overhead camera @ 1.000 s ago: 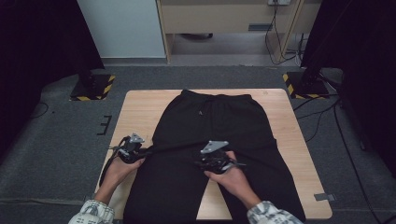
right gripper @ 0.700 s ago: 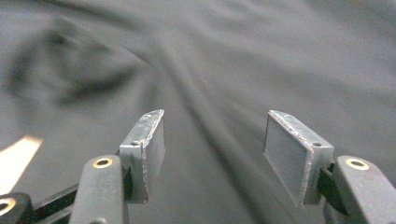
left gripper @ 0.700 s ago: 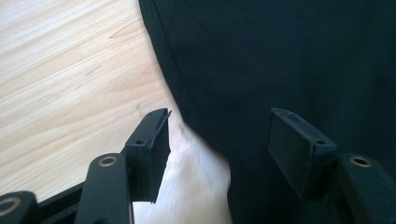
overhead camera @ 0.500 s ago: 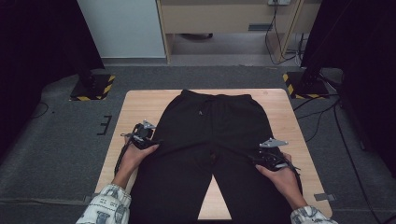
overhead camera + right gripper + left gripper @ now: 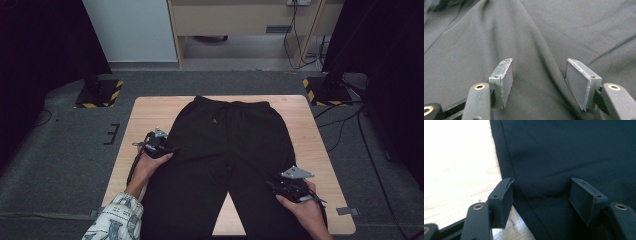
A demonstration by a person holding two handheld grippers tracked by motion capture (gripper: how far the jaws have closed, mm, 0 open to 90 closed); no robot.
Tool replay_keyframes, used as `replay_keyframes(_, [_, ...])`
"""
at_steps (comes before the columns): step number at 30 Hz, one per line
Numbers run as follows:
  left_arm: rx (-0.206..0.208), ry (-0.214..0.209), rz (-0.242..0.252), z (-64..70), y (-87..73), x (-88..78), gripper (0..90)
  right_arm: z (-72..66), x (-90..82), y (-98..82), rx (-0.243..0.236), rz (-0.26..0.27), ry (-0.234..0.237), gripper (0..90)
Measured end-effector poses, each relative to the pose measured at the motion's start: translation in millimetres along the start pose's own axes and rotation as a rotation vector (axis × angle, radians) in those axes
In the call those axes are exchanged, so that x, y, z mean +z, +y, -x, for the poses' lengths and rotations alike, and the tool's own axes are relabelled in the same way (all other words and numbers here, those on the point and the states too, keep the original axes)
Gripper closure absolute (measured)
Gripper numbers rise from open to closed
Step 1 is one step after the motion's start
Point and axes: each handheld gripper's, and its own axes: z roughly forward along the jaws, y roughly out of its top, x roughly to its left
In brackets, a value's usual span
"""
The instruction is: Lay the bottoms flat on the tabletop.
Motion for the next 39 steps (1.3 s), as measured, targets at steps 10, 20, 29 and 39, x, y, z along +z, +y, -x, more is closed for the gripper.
replay_keyframes(10, [0.071,-0.017,0.003,41.9,-6.4,-15.2,31.4,4.4,7.0,30.0,-0.002,-0.003,-0.002,45.6])
replay_keyframes(20, [0.046,-0.045,0.001,43.9,-15.8,-14.6,28.8,72.1,41.9,65.2,0.068,-0.043,-0.154,41.4])
replay_keyframes(29, [-0.003,0.002,0.043,24.1,-22.9,-26.6,18.9,104.2,63.8,65.8,0.14,-0.065,-0.178,48.5])
replay_keyframes(39, [-0.008,0.008,0.016,14.7,-27.2,-19.8,17.2,112.0,66.1,67.8,0.152,-0.043,-0.142,87.4])
